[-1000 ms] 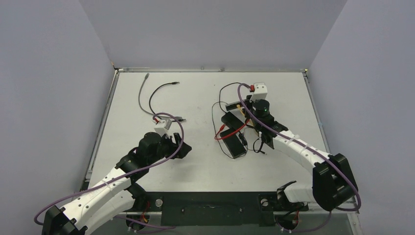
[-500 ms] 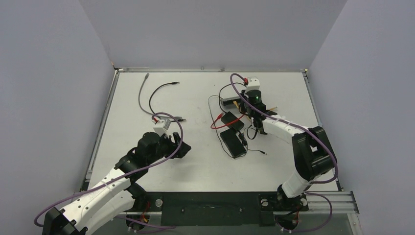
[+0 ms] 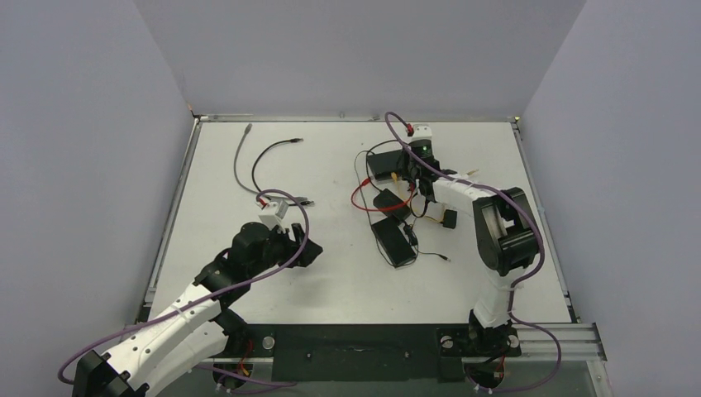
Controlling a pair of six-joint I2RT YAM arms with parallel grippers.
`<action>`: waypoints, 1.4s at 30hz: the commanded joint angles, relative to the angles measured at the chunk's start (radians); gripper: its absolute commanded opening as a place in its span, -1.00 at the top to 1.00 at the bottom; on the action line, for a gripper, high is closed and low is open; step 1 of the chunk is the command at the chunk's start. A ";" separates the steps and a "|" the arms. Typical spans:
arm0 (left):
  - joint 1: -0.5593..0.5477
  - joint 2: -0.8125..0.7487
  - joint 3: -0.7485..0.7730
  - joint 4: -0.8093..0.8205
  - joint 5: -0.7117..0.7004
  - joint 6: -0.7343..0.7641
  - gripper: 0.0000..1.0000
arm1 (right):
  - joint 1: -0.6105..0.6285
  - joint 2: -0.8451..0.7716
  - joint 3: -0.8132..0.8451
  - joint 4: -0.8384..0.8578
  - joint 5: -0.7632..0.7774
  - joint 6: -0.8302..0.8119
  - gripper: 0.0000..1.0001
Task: Insert the plug into the switch port
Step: Place the switch port at the center of the board, then adjust the power at the center of the board.
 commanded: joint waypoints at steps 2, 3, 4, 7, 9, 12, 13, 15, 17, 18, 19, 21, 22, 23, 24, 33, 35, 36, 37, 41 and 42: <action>0.007 0.009 0.007 0.034 0.025 0.011 -0.24 | -0.024 0.014 0.070 -0.058 0.006 0.023 0.33; 0.008 0.010 0.007 0.034 0.026 0.011 -0.24 | -0.025 0.003 0.065 -0.053 0.007 0.027 0.23; 0.008 0.008 0.005 0.035 0.026 0.011 -0.24 | -0.026 -0.004 0.056 -0.052 0.007 0.029 0.19; 0.010 0.005 0.006 0.033 0.026 0.008 -0.24 | -0.026 -0.052 0.042 -0.064 0.014 0.035 0.07; 0.010 0.001 0.008 0.032 0.029 0.008 -0.24 | -0.026 -0.103 0.022 -0.069 0.011 0.045 0.04; 0.010 -0.002 0.009 0.032 0.031 0.008 -0.24 | -0.025 -0.183 -0.023 -0.088 -0.006 0.074 0.00; 0.010 -0.004 0.009 0.033 0.031 0.005 -0.24 | -0.025 -0.225 -0.033 -0.093 -0.017 0.078 -0.01; 0.011 -0.006 0.004 0.038 0.032 0.002 -0.24 | -0.022 -0.289 -0.070 -0.100 -0.057 0.087 -0.15; 0.012 -0.008 0.003 0.040 0.033 -0.001 -0.24 | -0.015 -0.351 -0.117 -0.100 -0.104 0.078 -0.24; 0.012 -0.009 0.003 0.039 0.033 -0.001 -0.24 | -0.009 -0.373 -0.154 -0.100 -0.130 0.074 -0.30; 0.012 -0.010 0.002 0.039 0.034 -0.002 -0.24 | -0.004 -0.418 -0.173 -0.100 -0.134 0.074 -0.33; 0.013 -0.013 0.002 0.039 0.038 -0.002 -0.24 | 0.004 -0.483 -0.241 -0.101 -0.162 0.082 -0.42; 0.014 -0.017 0.001 0.038 0.041 -0.001 -0.24 | 0.008 -0.506 -0.255 -0.135 -0.157 0.095 -0.45; 0.014 -0.022 0.001 0.036 0.041 -0.001 -0.24 | 0.012 -0.546 -0.277 -0.151 -0.156 0.104 -0.46; 0.014 -0.024 0.001 0.032 0.042 -0.001 -0.24 | 0.014 -0.567 -0.284 -0.191 -0.153 0.118 -0.48; 0.023 -0.031 -0.001 0.025 0.049 -0.010 -0.24 | 0.103 -0.802 -0.423 -0.378 0.034 0.192 -0.70; 0.024 -0.028 0.002 0.025 0.056 -0.011 -0.24 | 0.118 -0.819 -0.441 -0.430 0.056 0.221 -0.71; 0.024 -0.027 0.003 0.025 0.058 -0.011 -0.24 | 0.123 -0.832 -0.449 -0.453 0.060 0.230 -0.70; 0.024 -0.025 0.003 0.025 0.063 -0.010 -0.24 | 0.136 -0.841 -0.469 -0.461 0.062 0.246 -0.70; 0.025 -0.022 0.009 0.018 0.070 -0.010 -0.24 | 0.194 -0.890 -0.523 -0.481 0.075 0.287 -0.63; 0.025 -0.022 0.009 0.018 0.072 -0.011 -0.24 | 0.215 -0.904 -0.531 -0.482 0.075 0.296 -0.62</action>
